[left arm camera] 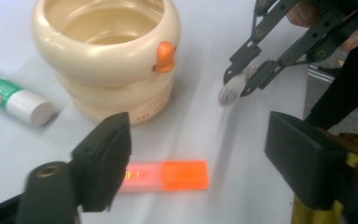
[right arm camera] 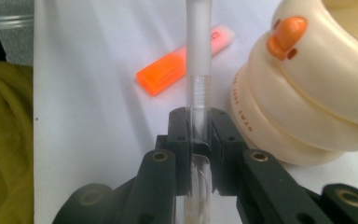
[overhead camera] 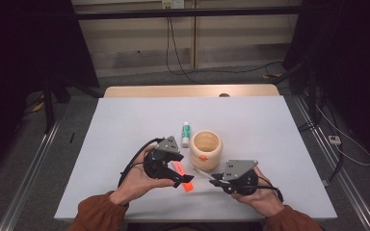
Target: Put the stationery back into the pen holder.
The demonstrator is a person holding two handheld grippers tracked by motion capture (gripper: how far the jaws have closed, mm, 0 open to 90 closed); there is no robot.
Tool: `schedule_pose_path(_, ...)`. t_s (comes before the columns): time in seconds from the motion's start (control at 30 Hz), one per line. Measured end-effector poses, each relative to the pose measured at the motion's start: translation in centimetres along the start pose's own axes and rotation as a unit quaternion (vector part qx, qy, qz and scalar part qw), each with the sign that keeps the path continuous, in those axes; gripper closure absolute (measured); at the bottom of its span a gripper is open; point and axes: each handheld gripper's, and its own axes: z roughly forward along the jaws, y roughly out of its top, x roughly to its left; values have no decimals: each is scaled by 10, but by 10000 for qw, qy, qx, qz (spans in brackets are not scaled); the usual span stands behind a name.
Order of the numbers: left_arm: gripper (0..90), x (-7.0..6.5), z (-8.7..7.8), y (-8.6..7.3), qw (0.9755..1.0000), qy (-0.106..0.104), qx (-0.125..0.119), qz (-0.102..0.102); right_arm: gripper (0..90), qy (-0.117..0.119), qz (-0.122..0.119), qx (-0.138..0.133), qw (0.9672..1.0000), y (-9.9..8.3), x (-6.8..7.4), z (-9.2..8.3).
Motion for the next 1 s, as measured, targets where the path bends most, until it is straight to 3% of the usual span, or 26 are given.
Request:
schedule_pose_path(0.2,118,9,-6,-14,9991,369,-186,-117,806,-29,296,-167,9994,-3,-5,-4)
schedule_pose_path(0.3,88,14,-9,-20,9974,522,-379,-317,806,-51,424,-234,9988,-4,-7,-5)
schedule_pose_path(0.43,66,18,-16,-30,9962,570,-539,-379,806,-70,618,-345,9975,-5,-9,-7)
schedule_pose_path(0.53,66,21,-21,-40,9939,704,-725,-443,806,-114,707,-385,9967,-6,-11,-8)
schedule_pose_path(0.73,58,29,-24,-56,9893,974,-871,-653,806,-142,863,-469,9951,-9,-14,-10)
schedule_pose_path(0.8,59,31,-26,-60,9870,1170,-936,-590,806,-153,911,-522,9944,-9,-15,-11)
schedule_pose_path(1.0,60,33,-36,-75,9805,1434,-1163,-676,806,-204,1042,-623,9924,-10,-18,-15)
